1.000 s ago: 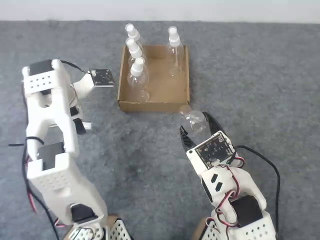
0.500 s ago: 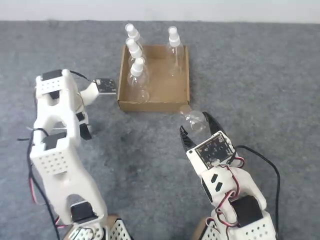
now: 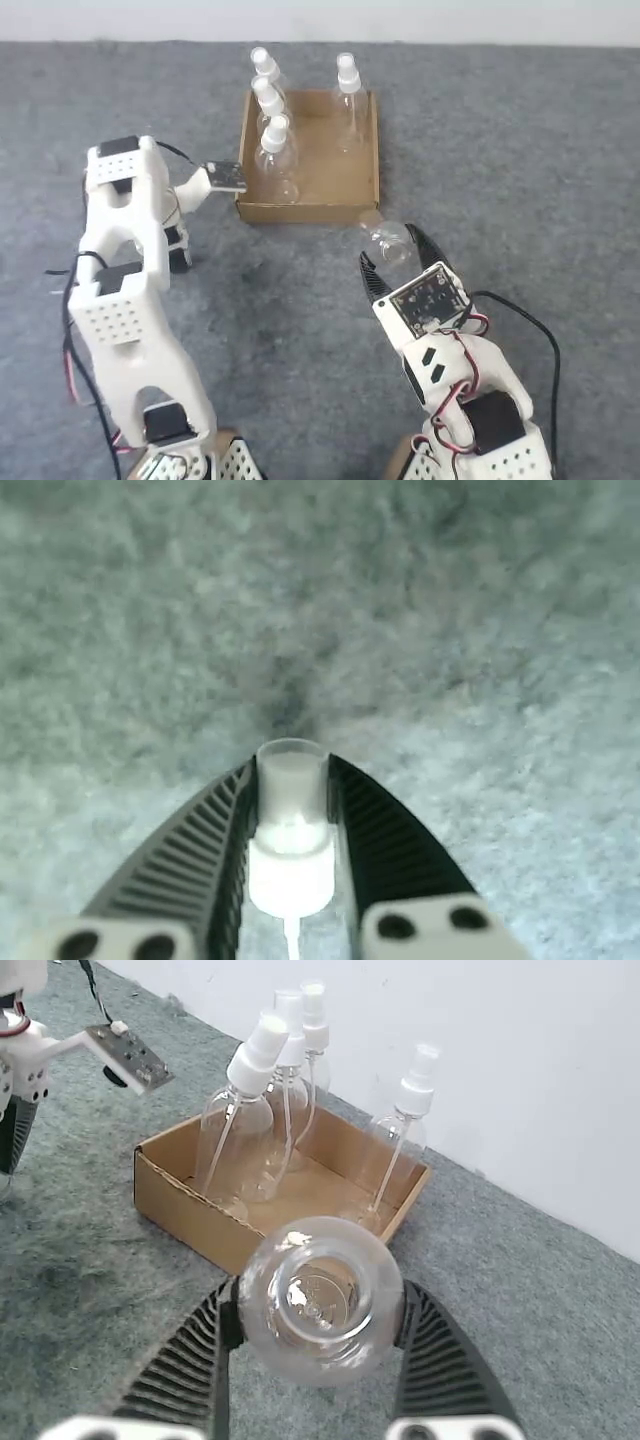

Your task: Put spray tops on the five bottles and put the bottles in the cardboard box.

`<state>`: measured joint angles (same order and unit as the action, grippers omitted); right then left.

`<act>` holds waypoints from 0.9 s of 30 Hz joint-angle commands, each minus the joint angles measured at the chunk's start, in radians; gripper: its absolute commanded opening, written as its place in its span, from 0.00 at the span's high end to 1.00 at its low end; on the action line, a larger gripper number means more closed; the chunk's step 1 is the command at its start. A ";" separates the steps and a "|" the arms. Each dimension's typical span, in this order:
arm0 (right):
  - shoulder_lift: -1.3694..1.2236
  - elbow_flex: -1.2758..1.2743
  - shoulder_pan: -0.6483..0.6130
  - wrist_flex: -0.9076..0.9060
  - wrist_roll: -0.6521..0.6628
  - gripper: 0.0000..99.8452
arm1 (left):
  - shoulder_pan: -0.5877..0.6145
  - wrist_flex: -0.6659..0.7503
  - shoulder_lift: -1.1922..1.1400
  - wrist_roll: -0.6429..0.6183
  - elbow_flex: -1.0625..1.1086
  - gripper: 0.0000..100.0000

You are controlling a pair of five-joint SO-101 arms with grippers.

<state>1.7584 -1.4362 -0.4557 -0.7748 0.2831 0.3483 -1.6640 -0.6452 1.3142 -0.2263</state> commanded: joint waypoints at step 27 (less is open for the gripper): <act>0.004 0.008 -0.010 -0.002 0.015 0.96 | -0.098 -0.029 0.537 -0.586 0.074 0.99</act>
<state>1.7584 -1.4362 -0.4557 -0.7748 0.2831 0.2654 -1.7208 -0.2570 0.8293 -0.1757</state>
